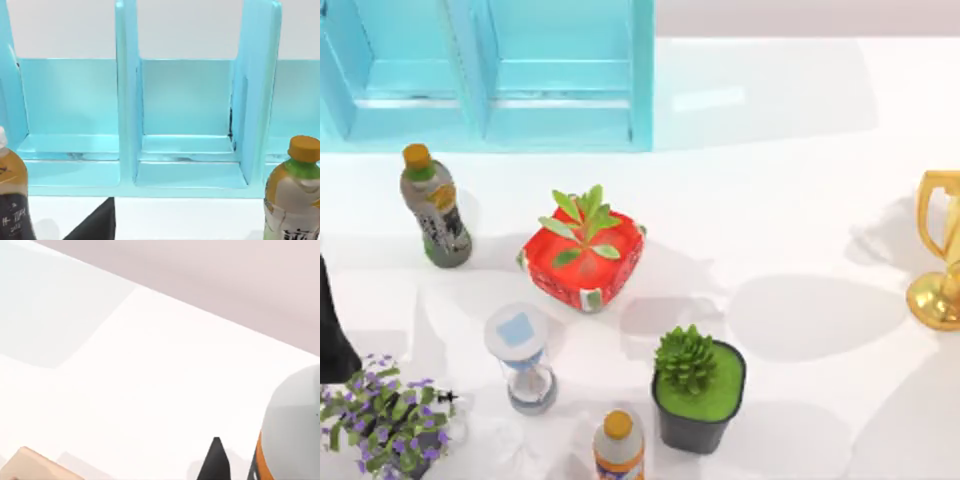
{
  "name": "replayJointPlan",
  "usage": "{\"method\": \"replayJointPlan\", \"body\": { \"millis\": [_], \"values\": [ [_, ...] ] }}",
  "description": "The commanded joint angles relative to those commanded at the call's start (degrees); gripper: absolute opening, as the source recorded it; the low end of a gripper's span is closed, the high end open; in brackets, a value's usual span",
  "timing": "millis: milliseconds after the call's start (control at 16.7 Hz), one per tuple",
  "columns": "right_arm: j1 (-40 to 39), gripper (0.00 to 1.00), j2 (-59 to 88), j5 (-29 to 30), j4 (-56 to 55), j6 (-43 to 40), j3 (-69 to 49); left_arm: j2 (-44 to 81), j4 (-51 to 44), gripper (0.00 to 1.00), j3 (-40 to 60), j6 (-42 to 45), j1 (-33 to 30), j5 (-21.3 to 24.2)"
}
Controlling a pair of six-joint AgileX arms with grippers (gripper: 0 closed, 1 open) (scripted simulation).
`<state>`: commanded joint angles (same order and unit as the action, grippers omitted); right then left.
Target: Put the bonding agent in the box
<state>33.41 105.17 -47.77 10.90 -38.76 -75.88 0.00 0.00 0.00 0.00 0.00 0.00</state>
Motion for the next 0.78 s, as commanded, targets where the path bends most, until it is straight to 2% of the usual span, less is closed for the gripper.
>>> {"method": "replayJointPlan", "body": {
  "millis": [480,780],
  "values": [
    [14.3,0.0,-19.9,0.6,-20.3,12.0,37.4,0.0,0.0,1.0,0.0,0.0,0.0,0.0],
    [19.1,0.0,-31.4,-1.1,-32.9,16.1,56.3,0.0,0.0,1.0,0.0,0.0,0.0,0.0]
  ]
}}
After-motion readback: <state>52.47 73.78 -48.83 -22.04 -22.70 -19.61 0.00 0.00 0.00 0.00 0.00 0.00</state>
